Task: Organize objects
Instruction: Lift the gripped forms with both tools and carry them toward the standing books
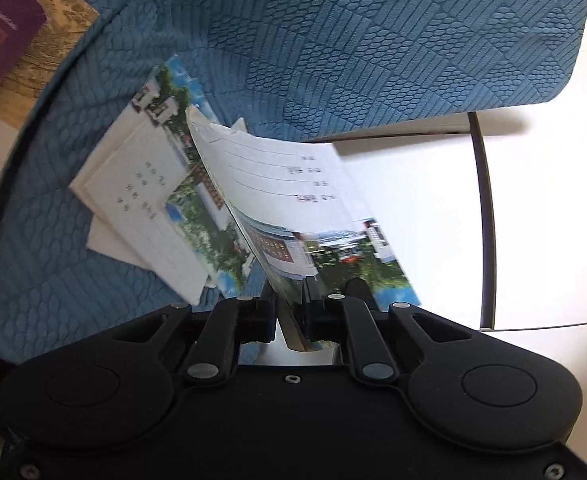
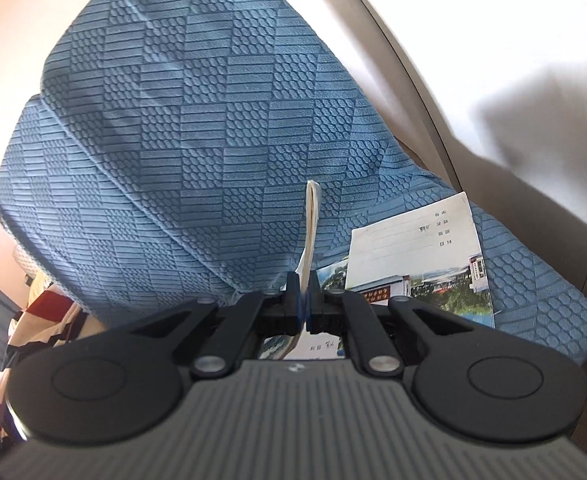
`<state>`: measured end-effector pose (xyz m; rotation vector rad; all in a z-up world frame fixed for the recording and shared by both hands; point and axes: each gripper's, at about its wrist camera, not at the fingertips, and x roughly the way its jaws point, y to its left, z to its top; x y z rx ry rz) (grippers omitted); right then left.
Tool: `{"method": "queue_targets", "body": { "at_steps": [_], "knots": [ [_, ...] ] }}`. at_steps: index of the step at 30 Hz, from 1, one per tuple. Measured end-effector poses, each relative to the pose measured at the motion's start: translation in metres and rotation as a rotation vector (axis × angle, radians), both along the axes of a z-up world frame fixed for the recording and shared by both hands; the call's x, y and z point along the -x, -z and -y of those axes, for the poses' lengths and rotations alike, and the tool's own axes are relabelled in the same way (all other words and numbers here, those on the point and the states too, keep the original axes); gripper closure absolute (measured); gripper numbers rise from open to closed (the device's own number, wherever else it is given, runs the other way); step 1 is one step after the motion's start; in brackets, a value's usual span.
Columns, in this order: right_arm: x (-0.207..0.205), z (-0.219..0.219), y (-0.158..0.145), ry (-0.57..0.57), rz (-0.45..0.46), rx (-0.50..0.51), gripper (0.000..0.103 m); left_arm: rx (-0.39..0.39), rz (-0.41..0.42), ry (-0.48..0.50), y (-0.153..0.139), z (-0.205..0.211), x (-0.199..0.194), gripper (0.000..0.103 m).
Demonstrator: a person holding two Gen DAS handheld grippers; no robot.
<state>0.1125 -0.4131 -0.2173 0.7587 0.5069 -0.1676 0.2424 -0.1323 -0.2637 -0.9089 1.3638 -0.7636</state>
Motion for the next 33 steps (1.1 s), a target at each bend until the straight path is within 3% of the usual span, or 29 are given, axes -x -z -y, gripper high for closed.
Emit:
{"method": "queue_targets", "body": {
  "at_steps": [14, 22, 33],
  "knots": [
    [0.028, -0.059, -0.047, -0.040, 0.040, 0.043, 0.098, -0.012, 0.073, -0.043, -0.072, -0.065, 0.013, 0.093],
    [0.023, -0.084, -0.079, -0.067, 0.065, 0.055, 0.096, -0.041, 0.144, -0.043, -0.120, -0.091, 0.013, 0.093],
    [0.015, -0.119, -0.106, -0.088, 0.091, 0.063, 0.094, -0.045, 0.185, -0.061, -0.147, -0.132, 0.013, 0.093]
  ]
}}
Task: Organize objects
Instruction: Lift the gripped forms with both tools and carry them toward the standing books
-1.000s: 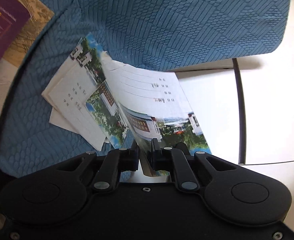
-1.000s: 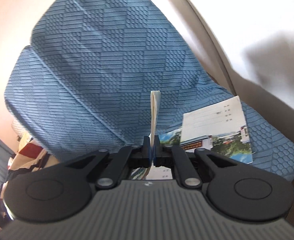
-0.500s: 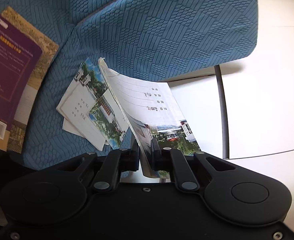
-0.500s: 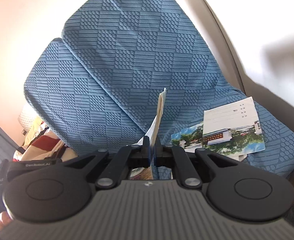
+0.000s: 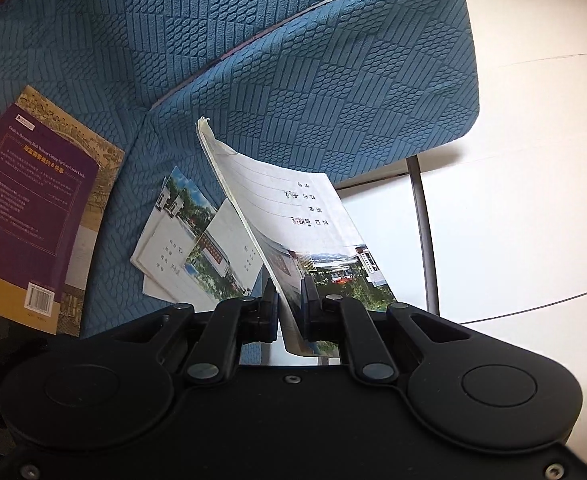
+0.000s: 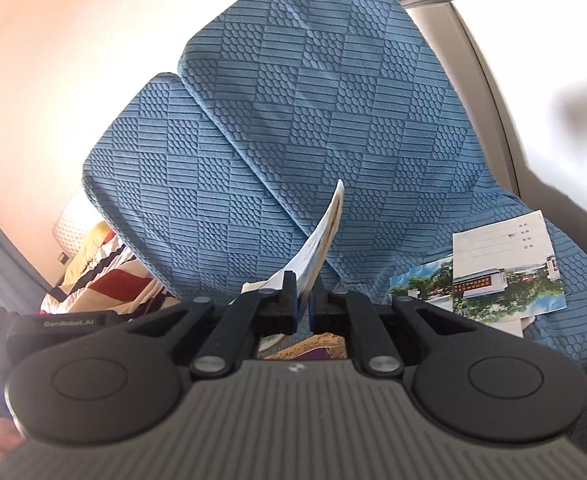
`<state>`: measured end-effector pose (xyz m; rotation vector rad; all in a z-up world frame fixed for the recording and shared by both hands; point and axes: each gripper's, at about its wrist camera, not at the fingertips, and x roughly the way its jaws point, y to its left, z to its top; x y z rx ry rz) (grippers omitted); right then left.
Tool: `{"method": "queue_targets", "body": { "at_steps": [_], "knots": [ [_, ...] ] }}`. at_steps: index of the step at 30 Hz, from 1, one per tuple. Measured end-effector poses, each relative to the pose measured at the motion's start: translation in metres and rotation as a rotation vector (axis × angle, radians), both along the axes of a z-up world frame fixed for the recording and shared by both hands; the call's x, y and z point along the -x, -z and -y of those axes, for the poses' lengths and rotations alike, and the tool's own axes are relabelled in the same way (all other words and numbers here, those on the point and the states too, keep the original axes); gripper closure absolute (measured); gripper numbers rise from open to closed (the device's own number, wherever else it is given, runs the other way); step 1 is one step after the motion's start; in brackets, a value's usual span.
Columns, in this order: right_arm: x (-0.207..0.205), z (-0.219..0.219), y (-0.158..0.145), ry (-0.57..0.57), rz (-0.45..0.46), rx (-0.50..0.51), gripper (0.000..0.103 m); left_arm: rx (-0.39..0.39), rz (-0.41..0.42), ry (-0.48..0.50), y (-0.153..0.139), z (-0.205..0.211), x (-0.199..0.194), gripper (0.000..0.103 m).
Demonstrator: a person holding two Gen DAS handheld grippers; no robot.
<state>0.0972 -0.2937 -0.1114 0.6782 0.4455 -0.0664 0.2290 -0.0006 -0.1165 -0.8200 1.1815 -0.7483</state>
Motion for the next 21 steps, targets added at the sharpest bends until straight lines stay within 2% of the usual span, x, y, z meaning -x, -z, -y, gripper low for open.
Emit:
{"method": "queue_targets", "body": {
  "at_steps": [13, 21],
  "knots": [
    [0.000, -0.048, 0.009, 0.001, -0.001, -0.006, 0.094, -0.012, 0.032, 0.013, 0.006, -0.046, 0.000, 0.093],
    [-0.006, -0.074, 0.032, 0.000, -0.031, -0.023, 0.094, -0.053, 0.034, 0.021, 0.030, -0.071, -0.006, 0.093]
  ]
}}
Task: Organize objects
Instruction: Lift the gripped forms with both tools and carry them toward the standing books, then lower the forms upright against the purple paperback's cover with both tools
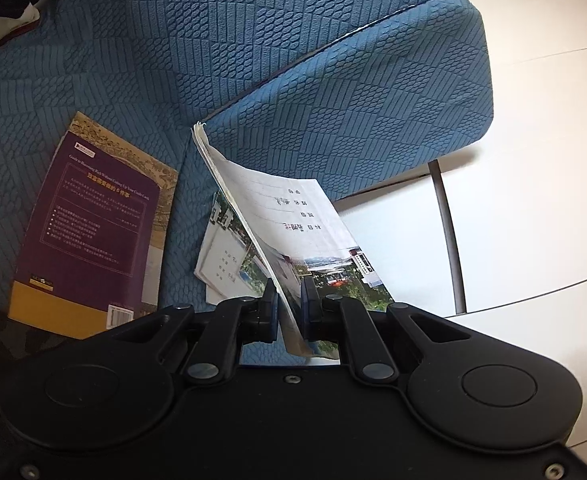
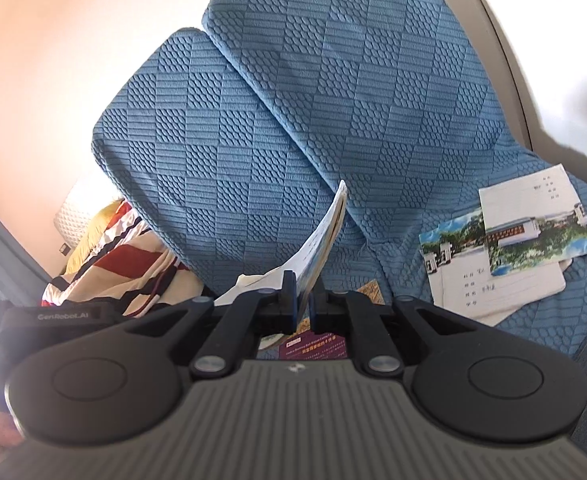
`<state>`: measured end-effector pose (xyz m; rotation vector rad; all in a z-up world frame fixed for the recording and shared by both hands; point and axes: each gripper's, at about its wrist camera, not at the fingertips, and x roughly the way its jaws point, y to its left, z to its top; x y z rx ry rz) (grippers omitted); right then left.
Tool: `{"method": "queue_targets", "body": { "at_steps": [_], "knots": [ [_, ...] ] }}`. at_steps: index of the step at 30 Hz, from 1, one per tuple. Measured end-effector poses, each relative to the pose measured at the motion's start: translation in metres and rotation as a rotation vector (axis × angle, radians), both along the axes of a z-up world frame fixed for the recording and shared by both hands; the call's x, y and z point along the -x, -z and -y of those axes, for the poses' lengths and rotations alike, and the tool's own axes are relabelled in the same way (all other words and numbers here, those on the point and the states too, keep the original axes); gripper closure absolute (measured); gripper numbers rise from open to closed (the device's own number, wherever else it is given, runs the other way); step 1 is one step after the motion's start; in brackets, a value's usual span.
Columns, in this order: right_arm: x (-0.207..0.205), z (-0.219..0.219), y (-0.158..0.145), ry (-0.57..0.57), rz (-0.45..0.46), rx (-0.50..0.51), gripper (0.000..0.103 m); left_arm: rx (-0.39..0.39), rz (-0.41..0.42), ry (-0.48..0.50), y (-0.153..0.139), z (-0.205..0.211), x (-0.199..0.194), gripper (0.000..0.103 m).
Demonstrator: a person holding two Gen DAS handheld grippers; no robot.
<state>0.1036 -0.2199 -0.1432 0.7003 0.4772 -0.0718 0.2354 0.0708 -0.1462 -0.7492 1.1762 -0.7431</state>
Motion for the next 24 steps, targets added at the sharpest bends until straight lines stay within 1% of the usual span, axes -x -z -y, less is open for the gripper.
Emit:
{"method": "queue_targets", "body": {
  "at_steps": [8, 11, 18, 24],
  "knots": [
    [-0.012, -0.021, 0.024, -0.006, -0.050, -0.007, 0.092, -0.048, 0.010, 0.015, 0.023, -0.014, -0.014, 0.093],
    [-0.019, -0.027, 0.036, -0.004, -0.083, -0.002, 0.092, -0.083, 0.019, 0.026, 0.036, -0.013, -0.019, 0.093],
    [-0.029, -0.035, 0.070, 0.001, -0.149, -0.007, 0.092, -0.135, 0.012, 0.049, 0.073, -0.014, -0.029, 0.093],
    [-0.039, -0.049, 0.093, -0.039, -0.182, 0.013, 0.092, -0.172, 0.011, 0.039, 0.098, -0.027, -0.033, 0.093]
  ]
}}
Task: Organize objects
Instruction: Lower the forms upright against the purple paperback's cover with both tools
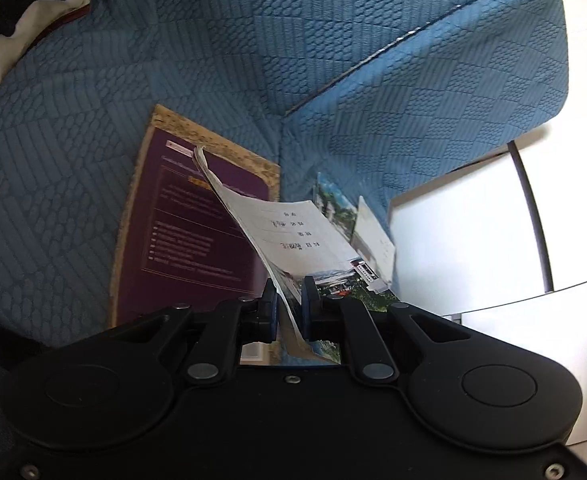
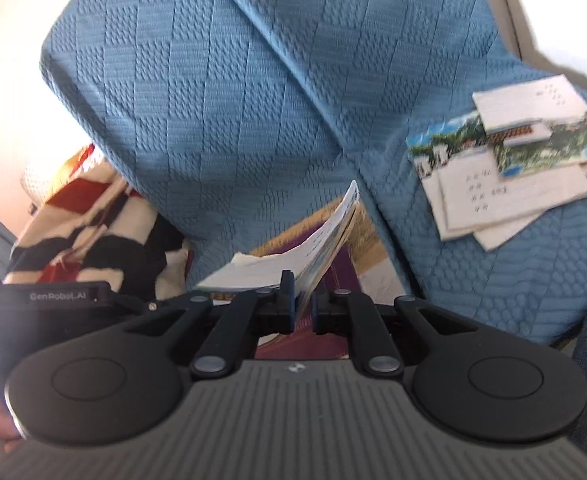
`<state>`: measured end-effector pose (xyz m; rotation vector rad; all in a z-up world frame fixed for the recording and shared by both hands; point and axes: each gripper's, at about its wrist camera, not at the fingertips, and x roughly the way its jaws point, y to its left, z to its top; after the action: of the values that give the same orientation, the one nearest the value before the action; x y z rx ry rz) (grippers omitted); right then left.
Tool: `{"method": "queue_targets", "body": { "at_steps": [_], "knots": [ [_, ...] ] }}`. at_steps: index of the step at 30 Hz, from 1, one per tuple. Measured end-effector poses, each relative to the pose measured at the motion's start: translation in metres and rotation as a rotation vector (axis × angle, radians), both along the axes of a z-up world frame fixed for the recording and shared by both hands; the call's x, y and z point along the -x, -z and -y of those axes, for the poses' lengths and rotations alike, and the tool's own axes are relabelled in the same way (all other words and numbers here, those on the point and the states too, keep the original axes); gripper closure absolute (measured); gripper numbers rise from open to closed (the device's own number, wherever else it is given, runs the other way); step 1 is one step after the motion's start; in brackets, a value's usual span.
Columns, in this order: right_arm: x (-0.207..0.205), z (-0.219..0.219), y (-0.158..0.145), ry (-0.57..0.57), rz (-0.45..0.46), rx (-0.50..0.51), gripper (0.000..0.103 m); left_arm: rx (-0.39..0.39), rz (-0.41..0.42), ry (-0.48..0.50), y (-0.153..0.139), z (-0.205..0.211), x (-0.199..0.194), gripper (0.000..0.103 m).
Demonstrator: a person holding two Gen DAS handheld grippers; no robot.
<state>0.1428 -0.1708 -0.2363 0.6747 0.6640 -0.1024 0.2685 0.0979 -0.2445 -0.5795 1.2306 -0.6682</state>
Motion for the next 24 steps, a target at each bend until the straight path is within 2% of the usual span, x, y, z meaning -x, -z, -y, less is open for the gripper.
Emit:
{"method": "queue_targets", "body": {
  "at_steps": [4, 8, 11, 13, 15, 19, 24],
  "knots": [
    [-0.006, -0.008, 0.012, -0.031, -0.011, -0.008, 0.090, -0.024, -0.001, -0.024, 0.015, -0.011, -0.004, 0.093],
    [-0.006, -0.005, 0.024, -0.038, -0.058, -0.071, 0.083, -0.051, -0.059, -0.045, 0.036, -0.021, -0.008, 0.095],
    [-0.003, -0.006, 0.032, -0.084, -0.131, -0.066, 0.072, -0.074, -0.060, -0.054, 0.045, -0.027, -0.008, 0.096],
    [-0.001, -0.003, 0.037, -0.120, -0.188, -0.012, 0.055, -0.090, -0.070, -0.072, 0.049, -0.032, -0.009, 0.097],
    [0.007, 0.005, 0.040, -0.091, -0.207, 0.041, 0.054, -0.114, -0.069, -0.086, 0.052, -0.035, -0.009, 0.098],
    [0.016, 0.032, 0.050, -0.026, -0.175, -0.023, 0.054, -0.148, -0.079, -0.085, 0.057, -0.035, -0.005, 0.099],
    [0.009, 0.021, 0.057, -0.079, -0.125, 0.021, 0.056, -0.206, -0.055, -0.066, 0.058, -0.024, 0.007, 0.098]
  ]
}}
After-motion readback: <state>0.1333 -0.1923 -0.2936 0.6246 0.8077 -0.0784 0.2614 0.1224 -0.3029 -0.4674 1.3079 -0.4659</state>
